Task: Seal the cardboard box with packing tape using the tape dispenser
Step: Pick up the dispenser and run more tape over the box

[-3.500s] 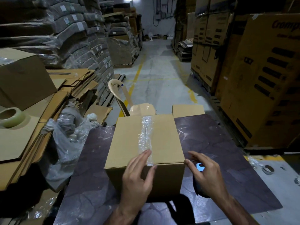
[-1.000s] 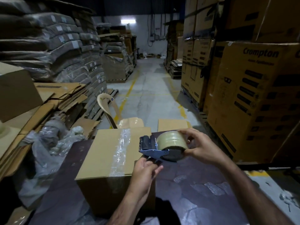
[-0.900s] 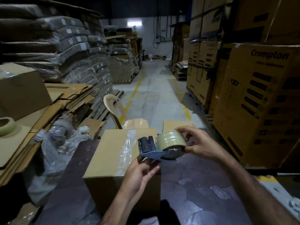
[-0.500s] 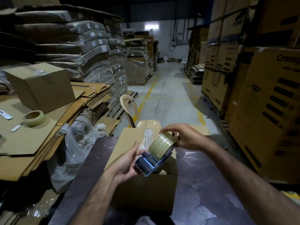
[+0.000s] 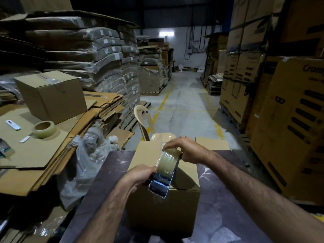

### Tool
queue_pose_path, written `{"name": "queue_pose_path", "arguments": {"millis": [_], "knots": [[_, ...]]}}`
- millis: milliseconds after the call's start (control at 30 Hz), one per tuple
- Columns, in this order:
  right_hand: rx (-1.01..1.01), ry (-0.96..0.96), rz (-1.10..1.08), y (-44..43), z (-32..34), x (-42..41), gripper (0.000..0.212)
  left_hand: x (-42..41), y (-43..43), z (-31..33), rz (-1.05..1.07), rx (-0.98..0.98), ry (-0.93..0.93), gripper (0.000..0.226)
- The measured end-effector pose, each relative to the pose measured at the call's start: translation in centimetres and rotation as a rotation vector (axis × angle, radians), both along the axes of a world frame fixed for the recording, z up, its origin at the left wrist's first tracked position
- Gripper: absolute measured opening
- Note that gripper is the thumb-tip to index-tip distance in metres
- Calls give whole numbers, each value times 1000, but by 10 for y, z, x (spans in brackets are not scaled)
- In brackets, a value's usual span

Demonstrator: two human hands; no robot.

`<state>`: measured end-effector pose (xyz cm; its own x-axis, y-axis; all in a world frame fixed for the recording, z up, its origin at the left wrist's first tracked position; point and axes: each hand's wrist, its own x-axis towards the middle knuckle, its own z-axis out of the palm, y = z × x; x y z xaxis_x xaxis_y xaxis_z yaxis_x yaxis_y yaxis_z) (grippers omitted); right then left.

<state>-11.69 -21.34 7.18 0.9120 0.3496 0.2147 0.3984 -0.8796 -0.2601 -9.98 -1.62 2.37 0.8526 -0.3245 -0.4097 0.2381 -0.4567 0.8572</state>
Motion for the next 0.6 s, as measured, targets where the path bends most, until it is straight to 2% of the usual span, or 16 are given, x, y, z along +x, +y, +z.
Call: {"name": "queue_pose_path", "arguments": {"millis": [467,600], "knots": [[65,10,50,7,-3,7,49,3,1,0,-32,-84,57,25],[65,9,69,10,-4,9,51,4,7,0,-76,-63,5,30]]}}
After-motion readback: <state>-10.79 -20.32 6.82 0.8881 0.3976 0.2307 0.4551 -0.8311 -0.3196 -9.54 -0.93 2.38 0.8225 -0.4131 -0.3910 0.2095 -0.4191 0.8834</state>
